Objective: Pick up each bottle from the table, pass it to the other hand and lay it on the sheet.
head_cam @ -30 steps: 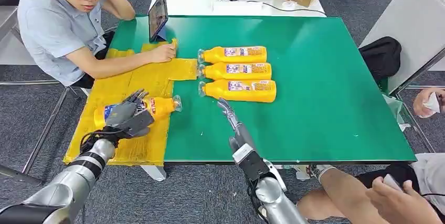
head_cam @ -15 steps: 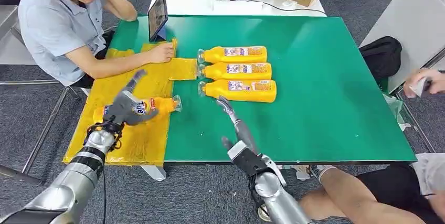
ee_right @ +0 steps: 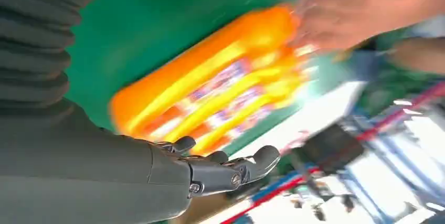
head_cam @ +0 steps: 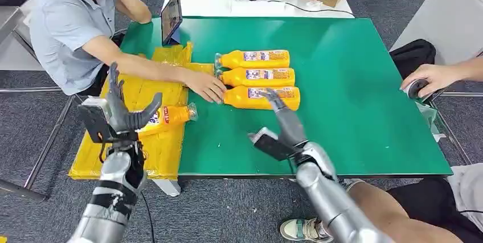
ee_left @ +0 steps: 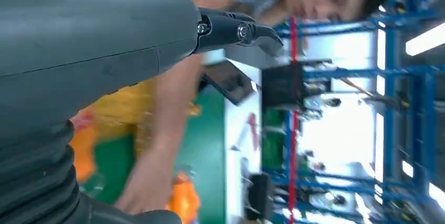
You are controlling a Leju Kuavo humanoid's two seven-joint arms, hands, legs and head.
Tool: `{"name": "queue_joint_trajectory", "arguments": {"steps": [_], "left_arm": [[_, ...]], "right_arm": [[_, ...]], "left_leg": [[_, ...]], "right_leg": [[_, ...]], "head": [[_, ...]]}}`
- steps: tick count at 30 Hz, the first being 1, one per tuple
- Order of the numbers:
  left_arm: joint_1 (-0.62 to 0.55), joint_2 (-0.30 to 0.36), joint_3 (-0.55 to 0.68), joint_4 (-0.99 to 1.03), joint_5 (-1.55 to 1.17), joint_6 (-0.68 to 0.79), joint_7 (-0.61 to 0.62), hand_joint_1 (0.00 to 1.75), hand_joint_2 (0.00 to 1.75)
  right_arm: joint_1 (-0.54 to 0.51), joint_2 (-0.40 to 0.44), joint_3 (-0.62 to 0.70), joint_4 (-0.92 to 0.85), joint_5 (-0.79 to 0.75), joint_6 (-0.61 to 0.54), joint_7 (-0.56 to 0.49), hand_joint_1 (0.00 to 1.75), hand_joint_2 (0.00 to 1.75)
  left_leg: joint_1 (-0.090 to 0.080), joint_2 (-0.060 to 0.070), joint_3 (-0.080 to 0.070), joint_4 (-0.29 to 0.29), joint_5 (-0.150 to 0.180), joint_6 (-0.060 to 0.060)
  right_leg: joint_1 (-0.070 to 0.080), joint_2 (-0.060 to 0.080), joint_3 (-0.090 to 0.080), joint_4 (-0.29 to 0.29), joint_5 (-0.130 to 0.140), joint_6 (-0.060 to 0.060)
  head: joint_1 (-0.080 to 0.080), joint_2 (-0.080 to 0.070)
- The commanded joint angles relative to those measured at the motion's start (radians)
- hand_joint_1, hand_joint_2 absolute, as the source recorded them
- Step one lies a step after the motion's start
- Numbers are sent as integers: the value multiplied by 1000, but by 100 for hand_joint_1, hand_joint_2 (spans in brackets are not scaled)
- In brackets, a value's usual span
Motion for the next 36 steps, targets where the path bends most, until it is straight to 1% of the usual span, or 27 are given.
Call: {"name": "queue_joint_trajectory", "arguments": {"steps": [1,2,4,5,6,7,10,11,12,14,15,16,17,20,21,29,30,33,36], "left_arm": [[110,-6,-73,-97,21,0,39,0,175],[108,-6,-73,-100,21,0,39,0,175],[106,-5,-72,-101,21,0,40,0,175],[112,-8,-70,-113,37,-5,46,0,175],[130,-6,-81,-138,65,-33,65,0,175],[143,-6,-89,-153,69,-37,71,0,175],[168,2,-125,-192,49,-25,89,0,175],[167,0,-129,-193,48,-24,95,0,175],[163,-1,-134,-191,34,-9,100,0,175],[156,-3,-136,-185,24,7,105,0,175],[148,-4,-136,-175,18,15,107,0,175],[142,-4,-135,-166,15,19,107,0,175],[136,-6,-135,-158,14,21,107,0,175],[126,-8,-141,-148,14,20,106,0,175],[125,-7,-144,-150,12,18,105,0,175],[125,-7,-146,-151,12,18,105,0,175],[127,-6,-147,-152,11,19,102,0,175],[134,-5,-137,-159,16,26,98,0,175],[125,-5,-136,-143,20,23,96,0,175]], "right_arm": [[-196,-64,-22,356,65,6,54,0,175],[-198,-64,-23,357,65,7,53,0,175],[-197,-61,-23,357,66,5,53,0,175],[-207,-58,-22,376,77,4,75,0,175],[-227,-64,-12,405,103,11,96,0,175],[-237,-68,-13,417,108,18,106,0,175],[-289,-68,13,489,157,55,141,0,175],[-298,-64,20,506,166,68,153,0,175],[-305,-58,30,522,181,77,161,0,175],[-309,-49,52,544,204,96,173,0,175],[-310,-44,61,555,213,108,178,0,175],[-310,-39,63,562,215,117,182,0,175],[-311,-33,64,567,216,122,187,0,175],[-318,-15,78,585,227,146,194,0,175],[-322,-10,86,590,234,156,199,0,175],[-323,-4,93,591,240,159,203,0,175],[-329,-4,105,598,251,175,207,0,175],[-330,12,125,608,266,204,218,0,175],[-342,17,160,623,289,256,223,0,175]], "left_leg": [[0,2,7,0,-3,-1],[0,0,4,0,-2,-1],[0,0,8,1,-4,-1],[0,0,5,1,-3,-1],[1,1,7,1,-4,-2],[0,1,4,0,-2,-1],[0,3,9,2,-5,-2],[0,2,3,1,-2,-1],[0,2,4,1,-3,-1],[1,2,8,2,-5,-2],[0,1,3,0,-2,-1],[1,2,5,1,-3,-1],[1,1,3,0,-1,-1],[1,2,6,1,-3,-2],[0,1,4,1,-2,-1],[0,2,6,1,-3,-2],[1,1,4,0,-2,-1],[1,1,7,1,-4,-2],[1,1,3,0,-1,-1]], "right_leg": [[0,2,7,0,-3,-2],[0,0,4,0,-2,-1],[1,0,8,1,-4,-3],[1,0,5,0,-2,-2],[1,2,7,1,-3,-3],[1,2,4,0,-2,-2],[1,3,8,2,-5,-3],[0,2,3,0,-1,-1],[0,2,4,1,-2,-2],[1,2,7,2,-4,-3],[1,1,3,0,-1,-1],[1,2,5,0,-2,-2],[1,1,3,0,-1,-1],[1,2,5,1,-3,-3],[1,1,4,1,-2,-2],[1,3,5,1,-2,-3],[1,1,4,0,-2,-2],[1,1,6,1,-3,-3],[1,1,3,0,-1,-1]], "head": [[0,0],[0,0],[0,0],[0,0],[0,0],[0,0],[-1,0],[-1,0],[0,0],[0,0],[-1,0],[0,0],[0,0],[0,0],[0,0],[0,0],[0,0],[-1,0],[0,0]]}}
